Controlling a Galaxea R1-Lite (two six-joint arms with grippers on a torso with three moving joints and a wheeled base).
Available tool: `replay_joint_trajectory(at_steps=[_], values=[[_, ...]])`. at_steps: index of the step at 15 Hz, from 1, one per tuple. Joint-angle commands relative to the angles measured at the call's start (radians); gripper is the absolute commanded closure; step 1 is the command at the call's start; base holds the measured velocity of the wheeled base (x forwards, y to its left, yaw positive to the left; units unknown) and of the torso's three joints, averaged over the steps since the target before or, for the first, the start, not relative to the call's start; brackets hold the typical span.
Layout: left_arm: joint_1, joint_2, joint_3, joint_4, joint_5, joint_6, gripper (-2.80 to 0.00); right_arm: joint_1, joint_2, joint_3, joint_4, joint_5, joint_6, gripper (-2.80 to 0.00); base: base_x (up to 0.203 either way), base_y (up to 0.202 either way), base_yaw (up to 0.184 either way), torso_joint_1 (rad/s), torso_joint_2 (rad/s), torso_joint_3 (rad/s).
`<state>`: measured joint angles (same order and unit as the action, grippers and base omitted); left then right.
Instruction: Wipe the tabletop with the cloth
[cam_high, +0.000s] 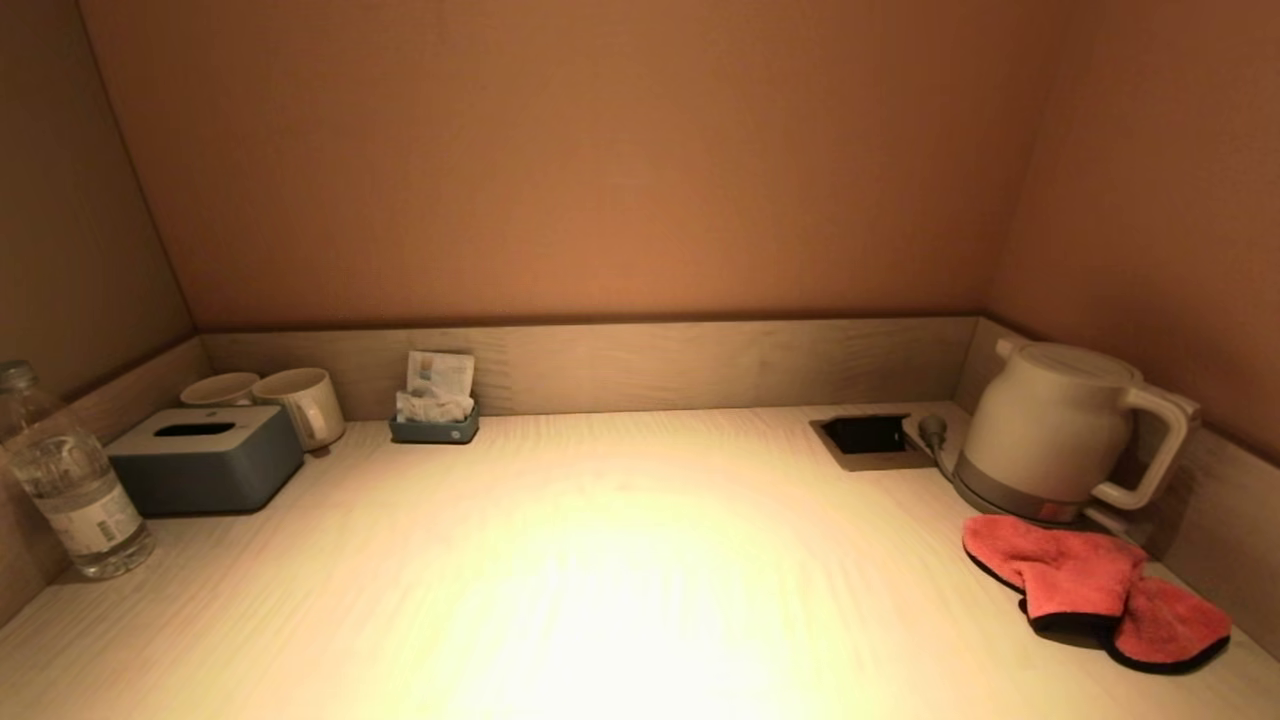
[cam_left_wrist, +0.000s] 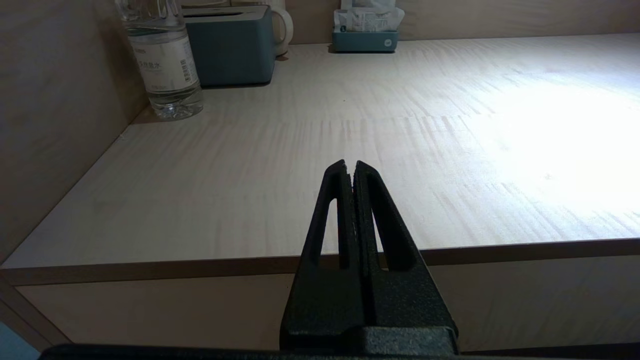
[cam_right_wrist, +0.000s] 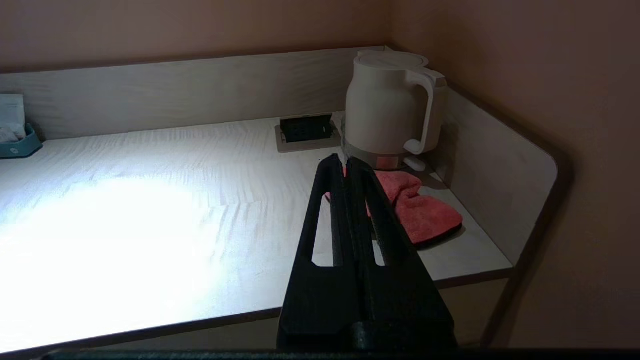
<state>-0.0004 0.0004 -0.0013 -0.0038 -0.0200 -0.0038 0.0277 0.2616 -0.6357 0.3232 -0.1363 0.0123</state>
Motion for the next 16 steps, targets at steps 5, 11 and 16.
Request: replay_joint_trajectory(at_steps=[5, 11, 16], values=[[0.000, 0.001, 0.001, 0.001, 0.000, -0.001, 0.00, 0.001, -0.056, 0.031, 0.009, -0.029, -0.015, 0.00, 0.000, 0.000, 0.000, 0.000, 0.00, 0.000], [0.000, 0.000, 0.000, 0.001, 0.000, -0.001, 0.00, -0.024, -0.248, 0.206, -0.033, 0.039, -0.099, 0.00, 0.000, 0.000, 0.000, 0.000, 0.00, 0.000], [0.000, 0.001, 0.001, -0.001, 0.000, -0.001, 0.00, -0.025, -0.260, 0.398, -0.239, 0.053, -0.141, 0.00, 0.000, 0.000, 0.000, 0.000, 0.00, 0.000]])
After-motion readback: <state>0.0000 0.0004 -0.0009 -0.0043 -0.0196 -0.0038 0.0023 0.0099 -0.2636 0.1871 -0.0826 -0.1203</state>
